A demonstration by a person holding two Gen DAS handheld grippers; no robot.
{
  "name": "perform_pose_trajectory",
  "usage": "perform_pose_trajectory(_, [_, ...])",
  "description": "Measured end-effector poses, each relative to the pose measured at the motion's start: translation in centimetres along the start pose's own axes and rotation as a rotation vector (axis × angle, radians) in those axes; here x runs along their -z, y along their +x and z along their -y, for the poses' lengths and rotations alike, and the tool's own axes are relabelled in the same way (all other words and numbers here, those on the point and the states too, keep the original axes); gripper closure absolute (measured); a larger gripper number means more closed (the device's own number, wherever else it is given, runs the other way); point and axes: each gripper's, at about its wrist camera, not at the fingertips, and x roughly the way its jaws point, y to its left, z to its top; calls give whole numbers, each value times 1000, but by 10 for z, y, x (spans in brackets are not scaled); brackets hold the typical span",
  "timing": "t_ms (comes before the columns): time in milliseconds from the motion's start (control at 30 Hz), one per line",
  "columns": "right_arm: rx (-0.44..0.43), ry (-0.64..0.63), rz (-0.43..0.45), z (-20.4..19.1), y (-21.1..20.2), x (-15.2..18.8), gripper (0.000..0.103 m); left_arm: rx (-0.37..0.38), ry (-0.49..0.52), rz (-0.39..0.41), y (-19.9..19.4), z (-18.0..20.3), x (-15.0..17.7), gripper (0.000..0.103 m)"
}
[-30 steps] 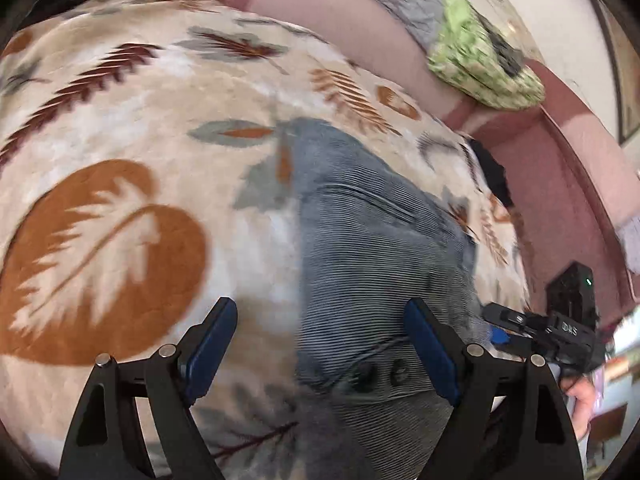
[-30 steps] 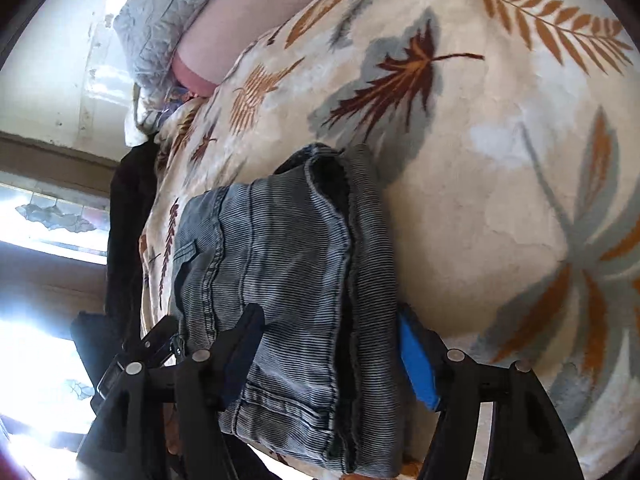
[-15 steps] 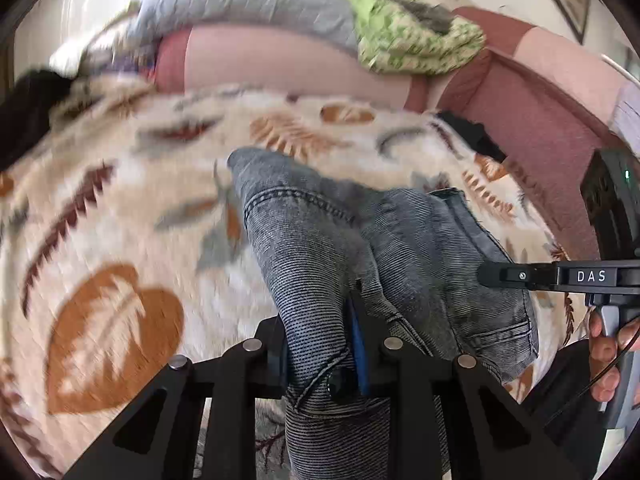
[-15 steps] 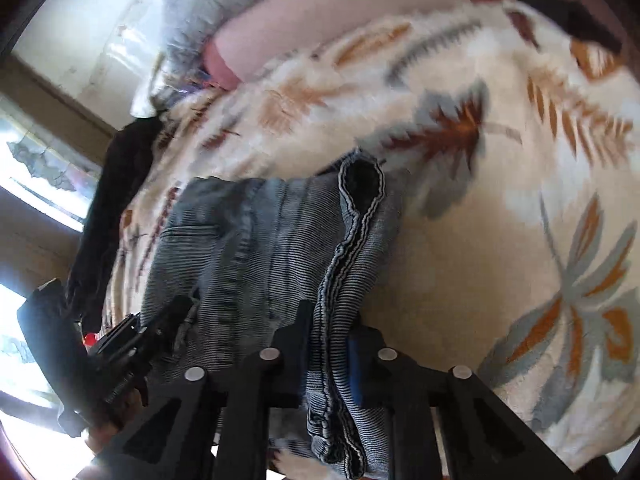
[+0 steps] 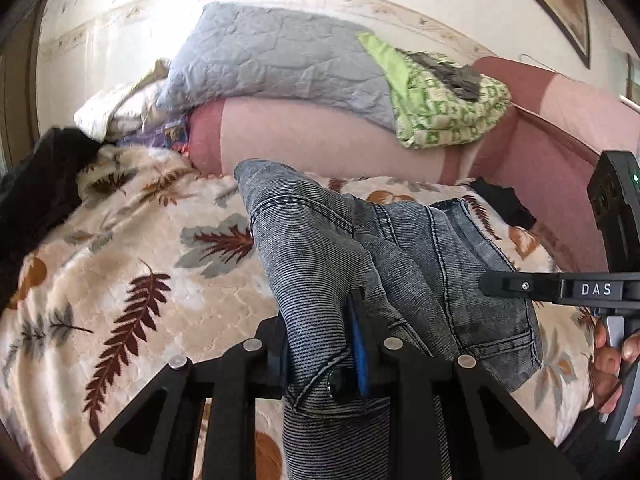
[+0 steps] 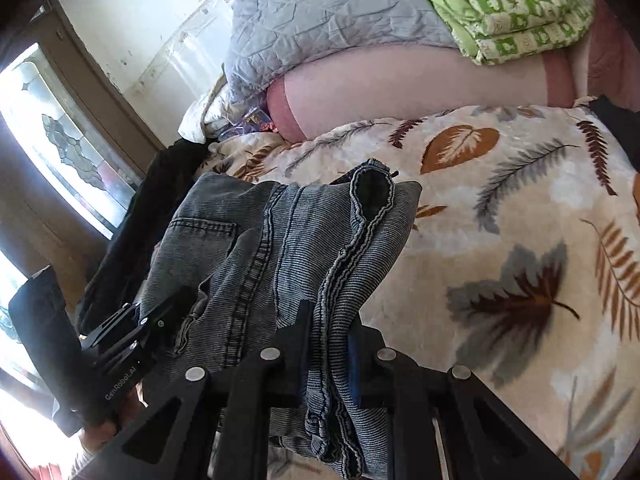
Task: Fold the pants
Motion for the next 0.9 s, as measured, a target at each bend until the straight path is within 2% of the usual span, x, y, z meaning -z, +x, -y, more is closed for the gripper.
perform_pose_trajectory(167, [13,23,-29,19,36,1,87,-14,-18,-36,34,-9,17,77])
perform_pose_trajectory(233, [25,23,-46,26,54,3,87,-58,-1,-52,50,-10,27,72])
perform_pose_trajectory(300, [69,37,-99,37,75,9,83,-99,-1,-111,66,-13,35,63])
perform_pose_trajectory(333, [108,35,-109,41,80,13,81,-126,-9,-145,72,-16,40,62])
perform_pose_trajectory(433, [124,38,-93,43,66,19,71,-131,-23,-100,51,-18,37,39])
perform_pose_trajectory(467, [133,26,-82,40,58,20,69,-125,-36,-58,34,-18,34,28])
perform_pose_trajectory(500, [143,5,-63,34,47,21,69,-126,-43,-35,25,-18,32,24])
perform_pose_trajectory(533, [142,-25,-34,26,34,22,66,-132,-50,-5,13,-16,31,24])
perform_pose_trajectory(600, [136,-76,-5,12,21,26,54,-147,-45,17,-2,-12,32,19])
perform_pose_trajectory(633, [160,-110,-5,6,21,32,42,-167,-39,-10,-1,-9,37,19])
perform_pose_trajectory(667, [177,-122,-12,5,25,35,35,-179,-33,-41,4,-8,40,19])
perform_pose_trajectory(700, [195,-128,-38,7,35,42,35,-196,-19,-90,13,-5,46,19])
perform_pose_trajectory(767, [247,-116,-211,21,72,61,36,-242,40,-231,43,-1,64,19])
perform_pose_trajectory(800, [239,-94,-220,28,77,67,35,-237,34,-202,41,-1,68,19])
perform_pose_trajectory(833, [232,-78,-181,29,69,66,34,-236,23,-182,37,-2,66,19])
perform_pose_trajectory(900, [236,-72,-173,25,56,58,34,-201,-10,-140,21,-4,57,19])
